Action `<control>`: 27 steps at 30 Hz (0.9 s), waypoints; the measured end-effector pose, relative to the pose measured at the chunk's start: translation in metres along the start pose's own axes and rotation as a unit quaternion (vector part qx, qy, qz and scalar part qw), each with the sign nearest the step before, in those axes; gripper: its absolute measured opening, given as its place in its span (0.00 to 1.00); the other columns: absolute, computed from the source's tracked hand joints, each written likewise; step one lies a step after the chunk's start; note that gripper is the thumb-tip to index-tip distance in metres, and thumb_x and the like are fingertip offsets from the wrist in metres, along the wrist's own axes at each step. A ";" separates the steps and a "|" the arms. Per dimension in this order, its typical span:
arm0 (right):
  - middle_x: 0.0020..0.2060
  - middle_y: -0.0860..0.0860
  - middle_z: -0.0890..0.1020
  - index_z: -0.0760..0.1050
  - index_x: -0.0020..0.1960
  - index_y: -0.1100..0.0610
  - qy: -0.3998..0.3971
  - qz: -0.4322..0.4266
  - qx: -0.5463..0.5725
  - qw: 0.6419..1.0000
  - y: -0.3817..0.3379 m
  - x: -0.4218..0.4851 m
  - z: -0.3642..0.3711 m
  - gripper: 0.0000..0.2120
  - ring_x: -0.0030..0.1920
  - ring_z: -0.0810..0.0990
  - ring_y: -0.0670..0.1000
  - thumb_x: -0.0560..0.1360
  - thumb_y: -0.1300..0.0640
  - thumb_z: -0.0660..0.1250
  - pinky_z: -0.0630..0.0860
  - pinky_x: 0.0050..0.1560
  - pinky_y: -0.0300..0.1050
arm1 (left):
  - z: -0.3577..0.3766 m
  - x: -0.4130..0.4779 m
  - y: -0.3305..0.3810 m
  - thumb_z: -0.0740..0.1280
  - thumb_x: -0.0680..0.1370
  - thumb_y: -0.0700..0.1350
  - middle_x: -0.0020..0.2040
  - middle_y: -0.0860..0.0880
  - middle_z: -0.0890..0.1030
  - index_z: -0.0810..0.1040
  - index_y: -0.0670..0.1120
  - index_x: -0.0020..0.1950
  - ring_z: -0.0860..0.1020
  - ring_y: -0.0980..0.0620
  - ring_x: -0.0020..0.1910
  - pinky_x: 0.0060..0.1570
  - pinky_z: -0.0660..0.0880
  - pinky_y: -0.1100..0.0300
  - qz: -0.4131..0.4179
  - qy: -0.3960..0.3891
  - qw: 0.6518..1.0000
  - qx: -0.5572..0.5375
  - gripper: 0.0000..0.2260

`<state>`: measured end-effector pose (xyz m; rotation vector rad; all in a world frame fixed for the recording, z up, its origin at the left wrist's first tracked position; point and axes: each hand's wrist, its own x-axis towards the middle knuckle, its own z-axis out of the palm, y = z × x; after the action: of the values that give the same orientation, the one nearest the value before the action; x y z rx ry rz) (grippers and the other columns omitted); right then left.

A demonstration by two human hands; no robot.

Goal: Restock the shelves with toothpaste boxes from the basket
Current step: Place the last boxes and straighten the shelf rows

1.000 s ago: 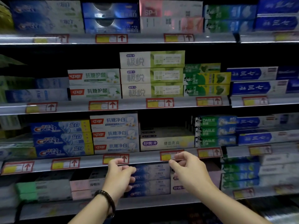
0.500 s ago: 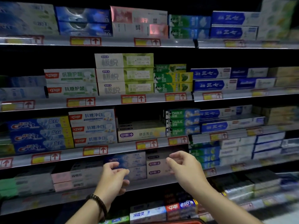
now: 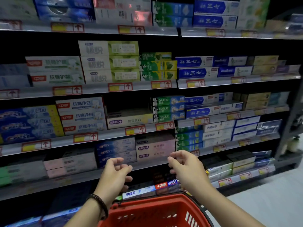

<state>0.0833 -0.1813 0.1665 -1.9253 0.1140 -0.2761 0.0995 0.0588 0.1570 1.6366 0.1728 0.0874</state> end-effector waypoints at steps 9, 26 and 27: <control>0.42 0.46 0.88 0.81 0.56 0.45 0.008 0.026 0.024 0.999 0.028 -0.031 -0.002 0.06 0.43 0.87 0.48 0.80 0.46 0.71 0.84 0.52 0.61 | -0.003 -0.032 -0.009 0.68 0.83 0.43 0.57 0.48 0.79 0.73 0.50 0.65 0.85 0.45 0.48 0.43 0.82 0.51 0.001 -0.014 1.000 0.014 0.12; 0.47 0.49 0.88 0.81 0.59 0.49 -0.001 0.069 0.069 0.995 0.053 -0.093 -0.001 0.07 0.42 0.88 0.46 0.82 0.49 0.70 0.84 0.50 0.52 | -0.009 -0.088 -0.045 0.68 0.83 0.42 0.56 0.47 0.81 0.74 0.49 0.63 0.85 0.45 0.47 0.40 0.81 0.52 -0.027 -0.028 0.999 0.016 0.09; 0.47 0.49 0.88 0.81 0.59 0.49 0.000 0.071 0.073 0.995 0.050 -0.098 -0.003 0.07 0.42 0.88 0.46 0.82 0.49 0.70 0.84 0.49 0.50 | -0.010 -0.093 -0.045 0.68 0.83 0.43 0.56 0.47 0.81 0.74 0.49 0.64 0.86 0.45 0.48 0.42 0.82 0.52 -0.027 -0.029 0.999 0.020 0.10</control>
<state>-0.0098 -0.1817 0.1073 -1.7630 0.2244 -0.1836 0.0033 0.0558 0.1177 1.6713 0.1741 -0.0046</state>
